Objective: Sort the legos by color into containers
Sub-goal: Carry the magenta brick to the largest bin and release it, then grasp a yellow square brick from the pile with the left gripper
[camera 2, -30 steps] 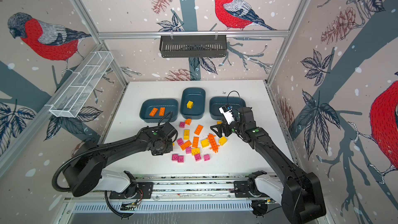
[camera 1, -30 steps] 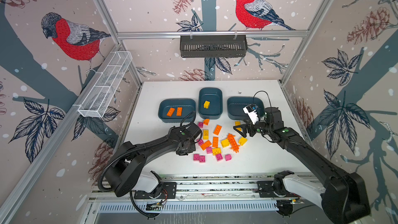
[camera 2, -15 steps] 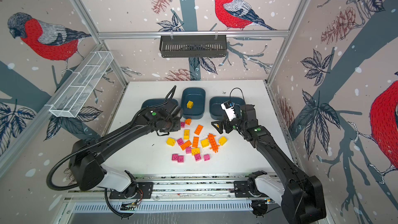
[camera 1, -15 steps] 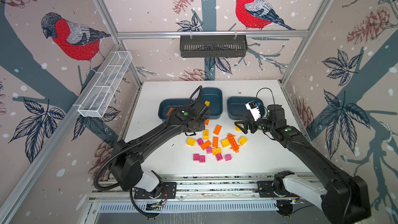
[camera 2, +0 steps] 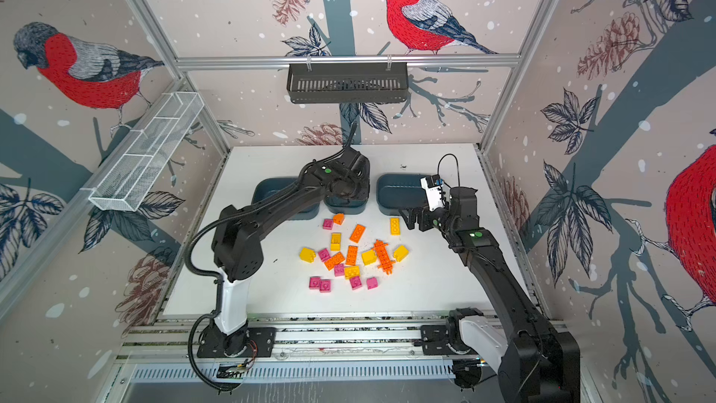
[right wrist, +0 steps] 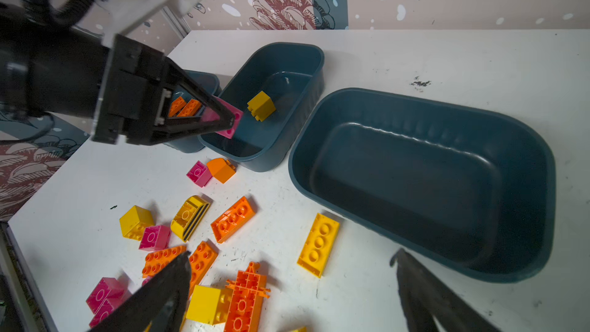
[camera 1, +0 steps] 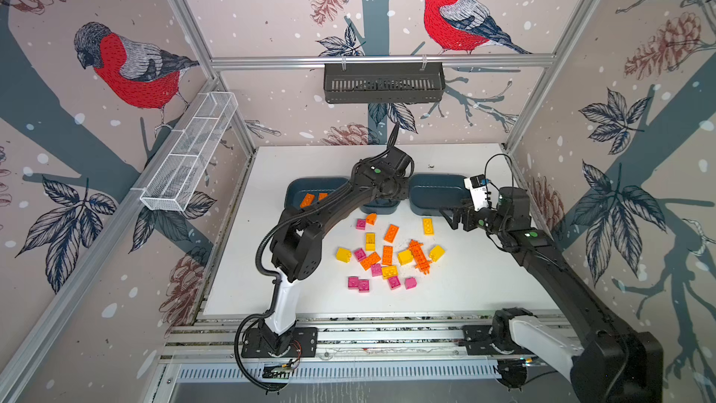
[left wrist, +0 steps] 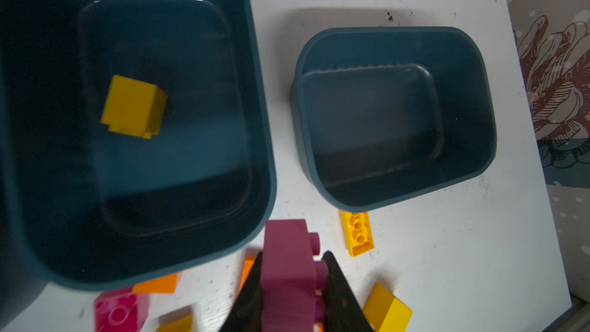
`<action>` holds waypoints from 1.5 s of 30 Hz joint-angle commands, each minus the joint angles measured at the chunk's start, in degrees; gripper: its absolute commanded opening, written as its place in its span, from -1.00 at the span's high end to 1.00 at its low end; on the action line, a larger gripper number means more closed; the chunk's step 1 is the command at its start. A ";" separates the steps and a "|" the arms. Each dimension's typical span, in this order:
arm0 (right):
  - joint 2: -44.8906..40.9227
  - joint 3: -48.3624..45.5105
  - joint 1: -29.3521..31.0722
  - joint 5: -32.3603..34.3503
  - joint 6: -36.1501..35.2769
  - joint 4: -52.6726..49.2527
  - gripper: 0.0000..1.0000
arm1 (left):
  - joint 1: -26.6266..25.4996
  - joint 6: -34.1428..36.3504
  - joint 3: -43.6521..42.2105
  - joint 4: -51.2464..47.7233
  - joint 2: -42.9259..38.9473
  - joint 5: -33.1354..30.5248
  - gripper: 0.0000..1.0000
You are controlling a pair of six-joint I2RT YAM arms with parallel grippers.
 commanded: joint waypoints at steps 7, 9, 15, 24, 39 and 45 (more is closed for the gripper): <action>-0.57 0.06 -1.57 1.25 -0.15 -0.50 -0.99 | -1.28 1.35 12.06 13.91 12.24 7.36 0.69; -0.57 0.26 -1.85 1.50 -0.45 -1.00 -0.99 | -1.44 1.68 16.09 11.67 15.51 5.95 0.67; -0.89 0.58 -2.35 1.60 -1.51 -2.29 -0.99 | -1.42 3.58 22.23 6.05 20.01 3.45 -0.04; -1.17 0.40 -2.41 0.57 -1.06 -2.00 -0.99 | -1.44 1.77 18.70 -6.78 11.08 -3.99 -0.58; 0.38 0.31 -1.14 -4.01 0.87 -0.63 -0.99 | -1.35 -25.76 -28.20 -13.02 -26.20 -12.02 -0.63; 0.70 0.31 2.33 -6.12 -0.54 -1.65 -0.99 | -0.98 -44.75 -39.86 -15.38 -32.56 -13.10 -0.63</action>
